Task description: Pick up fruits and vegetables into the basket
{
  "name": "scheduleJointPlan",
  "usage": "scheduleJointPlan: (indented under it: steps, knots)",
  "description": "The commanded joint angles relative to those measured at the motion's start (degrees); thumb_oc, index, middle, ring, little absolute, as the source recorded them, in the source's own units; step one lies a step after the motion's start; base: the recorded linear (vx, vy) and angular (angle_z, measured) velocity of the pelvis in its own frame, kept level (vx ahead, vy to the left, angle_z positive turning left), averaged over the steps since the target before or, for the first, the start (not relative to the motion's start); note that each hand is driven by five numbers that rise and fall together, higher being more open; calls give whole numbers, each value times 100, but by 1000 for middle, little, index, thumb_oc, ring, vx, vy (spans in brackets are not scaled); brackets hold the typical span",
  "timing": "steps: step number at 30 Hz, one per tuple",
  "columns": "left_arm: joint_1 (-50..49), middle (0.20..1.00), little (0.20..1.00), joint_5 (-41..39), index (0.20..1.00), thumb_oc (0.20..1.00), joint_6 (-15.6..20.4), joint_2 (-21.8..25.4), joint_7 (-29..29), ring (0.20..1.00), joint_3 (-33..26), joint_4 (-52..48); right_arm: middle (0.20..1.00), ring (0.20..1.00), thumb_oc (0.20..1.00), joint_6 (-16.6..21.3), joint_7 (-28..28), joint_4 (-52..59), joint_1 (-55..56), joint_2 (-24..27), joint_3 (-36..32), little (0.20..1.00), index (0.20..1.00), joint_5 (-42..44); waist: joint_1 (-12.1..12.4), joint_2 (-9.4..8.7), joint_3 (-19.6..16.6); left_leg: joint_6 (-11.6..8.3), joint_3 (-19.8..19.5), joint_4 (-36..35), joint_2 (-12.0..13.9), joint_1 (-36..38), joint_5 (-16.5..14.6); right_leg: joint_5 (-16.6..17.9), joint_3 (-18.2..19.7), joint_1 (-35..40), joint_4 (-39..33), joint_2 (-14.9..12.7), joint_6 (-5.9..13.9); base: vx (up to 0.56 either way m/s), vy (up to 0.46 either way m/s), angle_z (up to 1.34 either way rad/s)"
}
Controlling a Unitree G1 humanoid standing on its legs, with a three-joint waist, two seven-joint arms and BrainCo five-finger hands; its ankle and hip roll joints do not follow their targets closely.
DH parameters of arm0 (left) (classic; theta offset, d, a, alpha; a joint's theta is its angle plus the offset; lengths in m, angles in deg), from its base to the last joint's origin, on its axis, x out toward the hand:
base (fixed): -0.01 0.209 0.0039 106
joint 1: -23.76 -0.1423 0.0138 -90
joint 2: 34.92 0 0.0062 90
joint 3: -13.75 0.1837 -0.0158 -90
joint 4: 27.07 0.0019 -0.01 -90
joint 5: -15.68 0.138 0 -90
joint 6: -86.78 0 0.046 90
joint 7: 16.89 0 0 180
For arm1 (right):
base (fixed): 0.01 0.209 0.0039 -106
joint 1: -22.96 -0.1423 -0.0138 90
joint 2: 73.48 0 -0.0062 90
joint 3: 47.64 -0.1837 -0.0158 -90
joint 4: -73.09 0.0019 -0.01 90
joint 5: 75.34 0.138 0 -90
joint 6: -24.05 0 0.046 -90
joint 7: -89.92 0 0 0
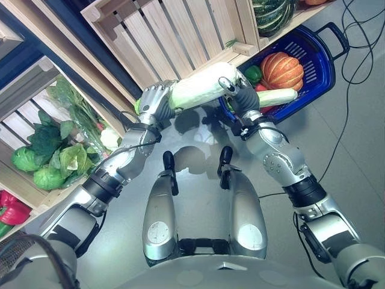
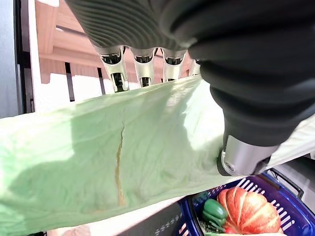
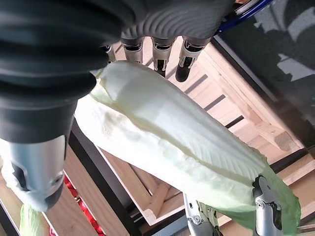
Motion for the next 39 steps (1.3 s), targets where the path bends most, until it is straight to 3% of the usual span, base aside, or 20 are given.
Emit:
scheduleJointPlan:
  steps: [1,2,3,4,11,30,35,36,37,39]
  knots:
    - [204,200,200,-18,200,200,261,-24,5,200,161,-364,1000,1000,1000,193,487,634,-436,-316,127,1000,1000,342,-59,-184,-304,432,309,-66,-324,-3,-262,-260,153,368,-240,-91,508,0,0,0]
    - [198,200,200,-86,200,200,311,-23,-17,200,144,-385,893,893,893,184,534,640,-445,-335,134,893,893,385,-48,-177,-303,434,304,-67,-331,-6,-261,-257,150,367,-244,-92,509,0,0,0]
    - [195,200,200,-127,200,200,354,-24,-39,200,115,-415,438,438,438,200,617,641,-457,-357,138,438,438,407,-38,-170,-300,437,298,-77,-336,-2,-261,-256,145,371,-251,-92,509,0,0,0]
    - [197,200,200,-137,200,200,375,-28,-43,200,103,-426,200,200,200,219,673,648,-462,-368,145,200,200,429,-33,-168,-300,439,296,-81,-338,0,-261,-257,143,374,-254,-93,509,0,0,0]
    - [234,200,200,-365,200,200,590,-37,168,200,-45,-541,200,200,200,421,873,710,-493,-498,114,200,200,514,12,-149,-315,441,254,-97,-359,-2,-250,-238,121,385,-276,-112,521,-3,-5,2]
    - [316,200,200,-410,200,200,407,-30,76,200,-38,-462,200,200,200,747,736,793,-570,-342,0,200,200,-299,-78,-120,-306,446,276,-186,-352,34,-215,-238,137,366,-295,-73,508,0,0,0]
    - [290,200,200,-705,200,200,327,-74,204,200,-69,-485,200,200,200,509,556,820,-635,-268,-20,200,200,-743,-86,-100,-303,436,281,-187,-354,41,-215,-246,136,376,-296,-71,496,0,0,0]
    - [268,200,200,-893,200,200,284,-91,243,200,-88,-472,762,762,762,481,517,813,-653,-221,-48,762,762,-961,-94,-99,-304,435,286,-193,-352,48,-214,-247,139,378,-299,-69,495,0,0,0]
    - [240,200,200,-1057,200,200,261,-98,244,200,-111,-458,1000,1000,1000,425,492,839,-655,-181,-77,1000,1000,-1074,-102,-100,-302,434,288,-197,-350,53,-218,-249,142,378,-299,-66,497,0,0,0]
    - [158,200,200,-1327,200,200,236,-104,195,200,-175,-423,1000,1000,1000,400,523,948,-656,-63,-155,1000,1000,-1282,-118,-107,-306,432,297,-206,-346,67,-224,-250,145,382,-305,-60,503,0,0,0]
